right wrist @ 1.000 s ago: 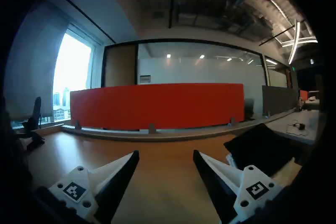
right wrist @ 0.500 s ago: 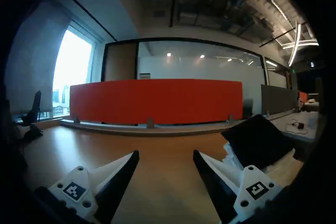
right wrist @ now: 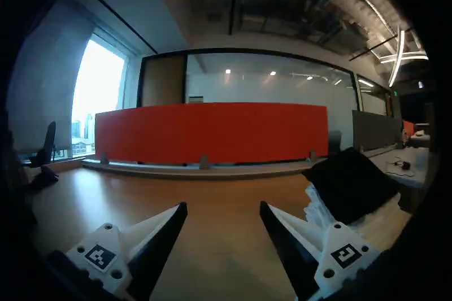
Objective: Fold towel
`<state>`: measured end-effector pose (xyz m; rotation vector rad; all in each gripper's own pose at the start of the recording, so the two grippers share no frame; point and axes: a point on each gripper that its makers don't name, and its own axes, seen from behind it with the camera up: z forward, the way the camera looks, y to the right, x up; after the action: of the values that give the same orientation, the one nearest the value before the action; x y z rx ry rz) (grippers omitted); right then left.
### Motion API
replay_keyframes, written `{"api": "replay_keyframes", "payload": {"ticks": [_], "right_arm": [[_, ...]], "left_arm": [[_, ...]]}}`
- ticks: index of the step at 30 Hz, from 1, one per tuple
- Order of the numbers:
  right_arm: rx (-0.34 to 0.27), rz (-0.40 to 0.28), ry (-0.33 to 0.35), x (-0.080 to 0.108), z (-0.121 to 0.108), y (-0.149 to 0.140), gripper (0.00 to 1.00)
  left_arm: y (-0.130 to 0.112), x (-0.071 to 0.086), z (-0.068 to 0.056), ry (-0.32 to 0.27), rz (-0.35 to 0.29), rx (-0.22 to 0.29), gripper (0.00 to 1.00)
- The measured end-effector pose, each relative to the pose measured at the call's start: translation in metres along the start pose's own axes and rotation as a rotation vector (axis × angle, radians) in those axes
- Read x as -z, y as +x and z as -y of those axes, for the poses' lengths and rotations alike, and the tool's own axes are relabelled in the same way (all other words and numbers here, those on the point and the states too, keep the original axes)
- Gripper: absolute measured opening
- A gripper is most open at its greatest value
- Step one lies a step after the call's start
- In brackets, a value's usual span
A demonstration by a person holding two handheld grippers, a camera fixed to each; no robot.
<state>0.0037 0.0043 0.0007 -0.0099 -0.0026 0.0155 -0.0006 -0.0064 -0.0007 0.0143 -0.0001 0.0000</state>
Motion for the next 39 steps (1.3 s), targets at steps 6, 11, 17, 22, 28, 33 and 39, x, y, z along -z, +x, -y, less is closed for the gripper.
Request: {"api": "replay_keyframes", "payload": {"ticks": [6,11,17,22,28,33,39], "right_arm": [[0.005,0.001,0.002,-0.0016,0.0013,-0.0057,1.00],[0.010,0.004,0.006,-0.0023,0.0030,-0.0090,1.00],[0.017,0.001,0.013,-0.0018,0.0053,-0.0077,1.00],[0.017,-0.001,0.012,-0.0012,0.0051,-0.0056,1.00],[0.018,-0.002,0.014,0.0003,0.0059,-0.0044,1.00],[0.017,-0.002,0.016,0.0006,0.0060,-0.0039,1.00],[0.016,-0.002,0.021,0.0012,0.0069,-0.0040,1.00]], "left_arm": [[0.0003,-0.0003,-0.0003,0.000,0.000,0.000,0.97],[0.0001,-0.0003,-0.0005,0.000,0.000,0.000,0.97],[0.0003,-0.0002,-0.0003,0.000,0.000,0.000,0.97],[0.0003,-0.0002,-0.0005,0.000,0.000,0.000,0.97],[0.0002,-0.0003,-0.0005,0.000,0.000,0.000,0.97],[0.0000,-0.0001,-0.0005,0.000,0.000,0.000,0.96],[0.0002,-0.0002,-0.0005,0.000,0.000,0.000,0.97]]}}
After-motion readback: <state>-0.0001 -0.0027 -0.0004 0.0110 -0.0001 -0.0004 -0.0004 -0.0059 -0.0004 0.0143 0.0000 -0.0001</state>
